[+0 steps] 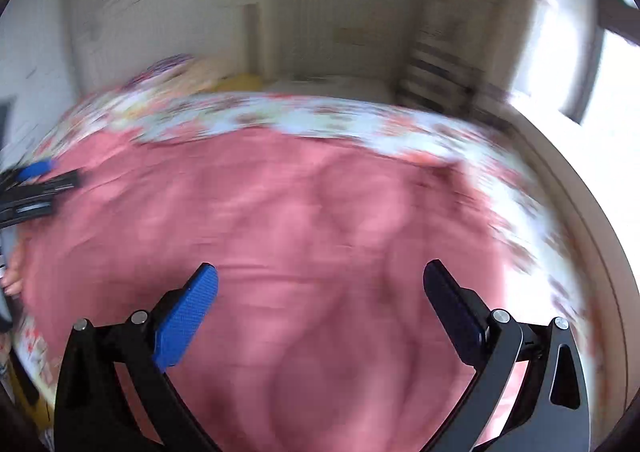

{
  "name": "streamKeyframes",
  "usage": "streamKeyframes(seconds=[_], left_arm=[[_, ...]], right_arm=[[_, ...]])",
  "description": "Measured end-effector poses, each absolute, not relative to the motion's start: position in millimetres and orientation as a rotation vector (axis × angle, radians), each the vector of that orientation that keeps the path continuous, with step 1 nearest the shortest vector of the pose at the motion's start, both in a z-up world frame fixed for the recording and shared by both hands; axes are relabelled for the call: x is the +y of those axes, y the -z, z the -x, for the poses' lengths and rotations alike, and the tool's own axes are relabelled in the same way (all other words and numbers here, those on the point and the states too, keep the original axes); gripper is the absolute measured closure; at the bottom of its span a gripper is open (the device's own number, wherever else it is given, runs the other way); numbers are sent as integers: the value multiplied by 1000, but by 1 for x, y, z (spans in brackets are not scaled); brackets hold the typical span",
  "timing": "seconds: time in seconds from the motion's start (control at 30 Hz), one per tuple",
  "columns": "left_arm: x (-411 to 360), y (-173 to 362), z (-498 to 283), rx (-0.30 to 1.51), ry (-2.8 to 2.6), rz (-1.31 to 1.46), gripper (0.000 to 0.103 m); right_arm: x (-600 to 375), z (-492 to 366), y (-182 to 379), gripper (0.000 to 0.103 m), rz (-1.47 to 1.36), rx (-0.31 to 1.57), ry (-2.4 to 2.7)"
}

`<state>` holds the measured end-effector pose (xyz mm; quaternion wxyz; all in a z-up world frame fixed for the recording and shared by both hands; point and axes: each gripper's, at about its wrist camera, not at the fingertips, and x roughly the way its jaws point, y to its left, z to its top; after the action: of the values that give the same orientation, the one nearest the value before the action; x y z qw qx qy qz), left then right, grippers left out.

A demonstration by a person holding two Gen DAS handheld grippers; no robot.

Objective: Fold large clothes

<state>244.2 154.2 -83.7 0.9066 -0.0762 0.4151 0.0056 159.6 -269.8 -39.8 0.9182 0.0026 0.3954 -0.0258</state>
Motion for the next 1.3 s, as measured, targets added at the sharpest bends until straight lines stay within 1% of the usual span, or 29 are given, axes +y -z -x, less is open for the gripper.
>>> streamKeyframes(seconds=[0.07, 0.1, 0.13, 0.27, 0.33, 0.4, 0.47, 0.57, 0.63, 0.7, 0.73, 0.83, 0.87, 0.93, 1.03, 1.1, 1.17, 1.23, 1.3], left_arm=[[162, 86, -246, 867, 3, 218, 2], [159, 86, -247, 867, -3, 201, 2], [156, 86, -247, 863, -15, 176, 2], [148, 84, -242, 844, -38, 141, 2], [147, 78, -239, 839, -63, 123, 2], [134, 57, -227, 765, -128, 61, 2], [117, 35, -213, 680, -108, 56, 2], [72, 21, -212, 662, -9, 5, 2], [29, 33, -218, 680, 37, -127, 2], [-1, 59, -230, 740, 56, -236, 2], [-7, 73, -234, 739, 55, -236, 2], [10, 74, -237, 762, 90, -123, 2], [14, 75, -239, 771, 104, -104, 2], [20, 76, -239, 777, 122, -80, 2], [20, 76, -238, 768, 114, -87, 2], [17, 77, -239, 765, 108, -100, 2], [20, 79, -239, 769, 112, -92, 2], [20, 78, -240, 770, 113, -89, 2], [20, 78, -239, 767, 110, -91, 2]], right_arm=[[-302, -165, 65, 4, -102, 892, 51], [-316, -166, 77, 4, -202, 901, -11], [-319, -164, 79, 4, -218, 885, -18], [-310, -167, 78, 4, -144, 893, 28], [-314, -166, 79, 4, -157, 889, 21], [-316, -165, 75, 4, -166, 896, 34], [-306, -157, 58, 5, -135, 860, 107], [-278, -145, 29, 5, -88, 766, 69], [-258, -145, 20, 4, -50, 751, 44], [-231, -150, 24, 4, 30, 754, 12], [-219, -155, 32, 4, 73, 764, 10], [-207, -164, 58, 4, 153, 786, 18], [-216, -165, 61, 4, 124, 768, -1], [-246, -168, 60, 4, 31, 800, 4], [-293, -161, 48, 5, -71, 766, 127], [-344, -152, 48, 5, -189, 769, 266], [-384, -136, 55, 5, -337, 803, 263], [-403, -109, 55, 5, -452, 790, 211], [-399, -84, 52, 5, -453, 761, 137]])
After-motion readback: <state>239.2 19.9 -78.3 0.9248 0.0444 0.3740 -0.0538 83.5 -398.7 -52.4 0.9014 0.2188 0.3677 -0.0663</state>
